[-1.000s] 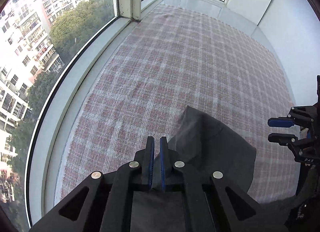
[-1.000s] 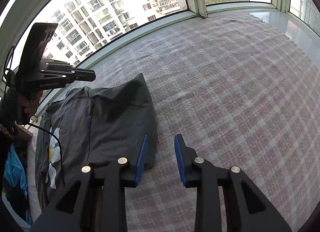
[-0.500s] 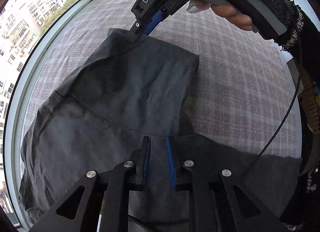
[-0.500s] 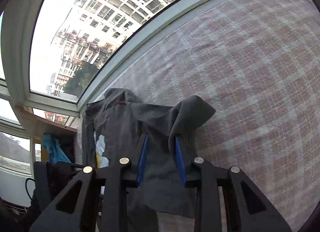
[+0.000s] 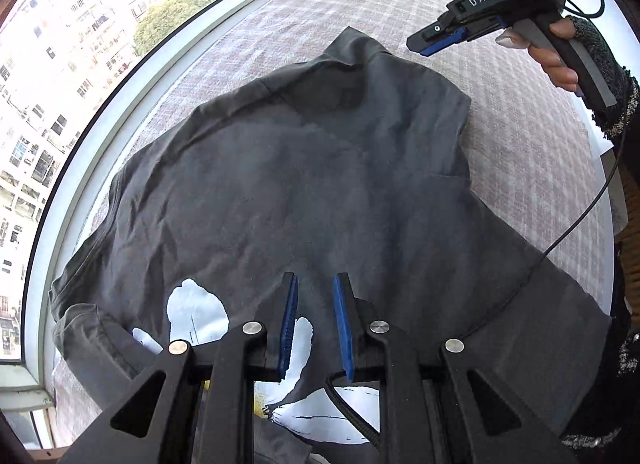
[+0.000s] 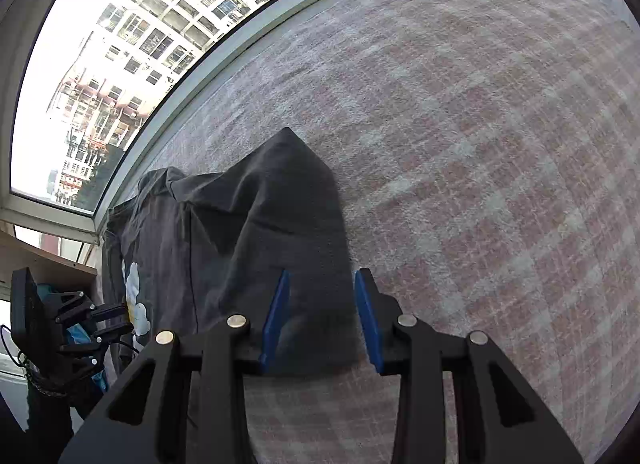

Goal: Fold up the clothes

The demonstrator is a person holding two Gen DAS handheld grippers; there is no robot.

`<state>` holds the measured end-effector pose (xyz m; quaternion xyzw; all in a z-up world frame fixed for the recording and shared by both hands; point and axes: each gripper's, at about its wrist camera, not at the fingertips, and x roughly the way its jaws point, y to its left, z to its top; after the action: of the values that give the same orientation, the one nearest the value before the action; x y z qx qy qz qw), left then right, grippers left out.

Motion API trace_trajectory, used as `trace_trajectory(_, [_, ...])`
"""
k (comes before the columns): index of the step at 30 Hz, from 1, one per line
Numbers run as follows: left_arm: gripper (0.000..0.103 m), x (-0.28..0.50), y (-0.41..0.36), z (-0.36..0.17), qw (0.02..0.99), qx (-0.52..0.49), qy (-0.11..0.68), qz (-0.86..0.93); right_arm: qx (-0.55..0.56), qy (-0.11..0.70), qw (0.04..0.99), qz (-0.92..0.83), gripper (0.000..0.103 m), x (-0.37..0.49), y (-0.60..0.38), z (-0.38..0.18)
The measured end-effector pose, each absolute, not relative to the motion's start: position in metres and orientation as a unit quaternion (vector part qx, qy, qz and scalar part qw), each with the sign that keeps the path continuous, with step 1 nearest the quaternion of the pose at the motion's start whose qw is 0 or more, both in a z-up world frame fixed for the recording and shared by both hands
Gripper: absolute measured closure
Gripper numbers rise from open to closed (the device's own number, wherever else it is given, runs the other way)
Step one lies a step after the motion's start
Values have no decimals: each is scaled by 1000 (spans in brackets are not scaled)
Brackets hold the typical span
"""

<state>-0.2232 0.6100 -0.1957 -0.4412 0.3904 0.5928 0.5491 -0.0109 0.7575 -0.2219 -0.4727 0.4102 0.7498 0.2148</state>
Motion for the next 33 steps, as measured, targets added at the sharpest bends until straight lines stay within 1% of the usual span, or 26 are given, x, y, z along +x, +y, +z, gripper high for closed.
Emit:
trace_trajectory(2, [85,-224,615,-197,554,-439,389,591,-479,425,203,741,69,3,749,-226])
trace_trajectory(6, [85,-225,617,-196,560,-442,380,589,-421,552,135,707,69,19,731,-238])
trace_trajectory(8, [85,-223,616,-196,563,-441,380,587,-403,596,116,685,69,14,728,-252])
trace_trajectory(13, [85,-221,610,-193,560,-441,379,589,-358,624,163,675,69,4,734,-265])
trace_trajectory(14, [85,-222,608,-192,559,-440,380,591,-345,622,166,683,72,2,734,-263])
trace_trajectory(15, [84,-222,607,-192,557,-439,382,592,-339,603,176,701,80,-2,733,-253])
trace_trajectory(16, [84,-224,605,-192,554,-437,385,595,-336,575,194,720,98,-5,731,-239])
trace_trajectory(19, [82,-236,597,-193,539,-441,385,606,-315,468,212,798,98,-34,701,-186])
trace_trajectory(20, [82,-242,593,-193,533,-444,379,612,-319,426,197,823,98,-49,684,-170])
trace_trajectory(21, [82,-248,589,-192,527,-448,373,619,-352,386,149,840,98,-68,657,-164])
trace_trajectory(23, [82,-263,581,-190,515,-458,356,632,-445,324,36,834,97,-102,603,-172])
trace_trajectory(24, [83,-270,577,-191,510,-463,349,635,-477,306,11,824,97,-109,583,-181])
trace_trajectory(25, [83,-275,573,-191,506,-467,345,638,-494,297,0,817,97,-110,572,-188])
trace_trajectory(27, [83,-284,572,-194,498,-471,346,641,-507,311,2,804,95,-102,573,-198])
trace_trajectory(29, [83,-290,575,-195,500,-474,342,639,-502,340,39,794,83,-87,593,-202])
trace_trajectory(31, [83,-295,579,-194,507,-475,333,637,-488,354,72,795,82,-74,617,-198])
trace_trajectory(33, [83,-300,585,-195,511,-477,324,637,-482,351,97,797,82,-66,634,-191])
